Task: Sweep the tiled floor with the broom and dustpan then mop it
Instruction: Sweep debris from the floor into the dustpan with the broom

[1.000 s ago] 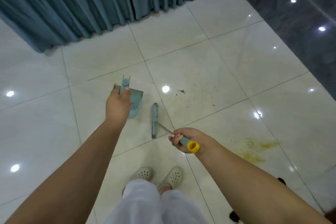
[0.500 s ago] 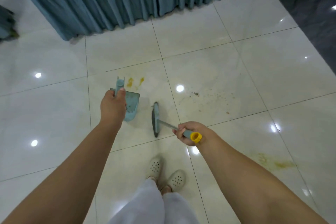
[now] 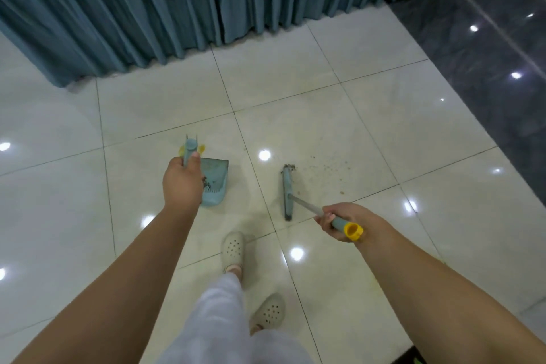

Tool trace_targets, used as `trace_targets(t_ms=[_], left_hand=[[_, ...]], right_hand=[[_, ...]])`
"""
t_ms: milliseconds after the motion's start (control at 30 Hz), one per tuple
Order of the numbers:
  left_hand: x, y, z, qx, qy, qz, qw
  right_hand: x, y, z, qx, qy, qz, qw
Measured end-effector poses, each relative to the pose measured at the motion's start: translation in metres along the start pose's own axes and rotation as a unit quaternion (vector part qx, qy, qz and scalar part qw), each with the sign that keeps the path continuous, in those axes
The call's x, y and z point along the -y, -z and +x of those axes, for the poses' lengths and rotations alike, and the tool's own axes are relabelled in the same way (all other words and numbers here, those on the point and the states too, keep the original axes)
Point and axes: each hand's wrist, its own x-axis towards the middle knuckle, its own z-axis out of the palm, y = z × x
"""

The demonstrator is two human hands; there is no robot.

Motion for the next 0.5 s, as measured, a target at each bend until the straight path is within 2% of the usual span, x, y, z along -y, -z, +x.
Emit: trace_targets(t_ms=[167, 500], left_hand=[[-0.028, -0.007, 0.041, 0.016, -0.016, 0.003, 1.0], [-0.082, -0.006, 0.152, 0.008, -0.044, 0.04, 0.998]], right_hand=[[0.009, -0.033, -0.005, 0.028, -0.03, -0.025, 0.999], [0.033, -0.189, 0.043, 0.102, -0.103, -0.067, 0.987]])
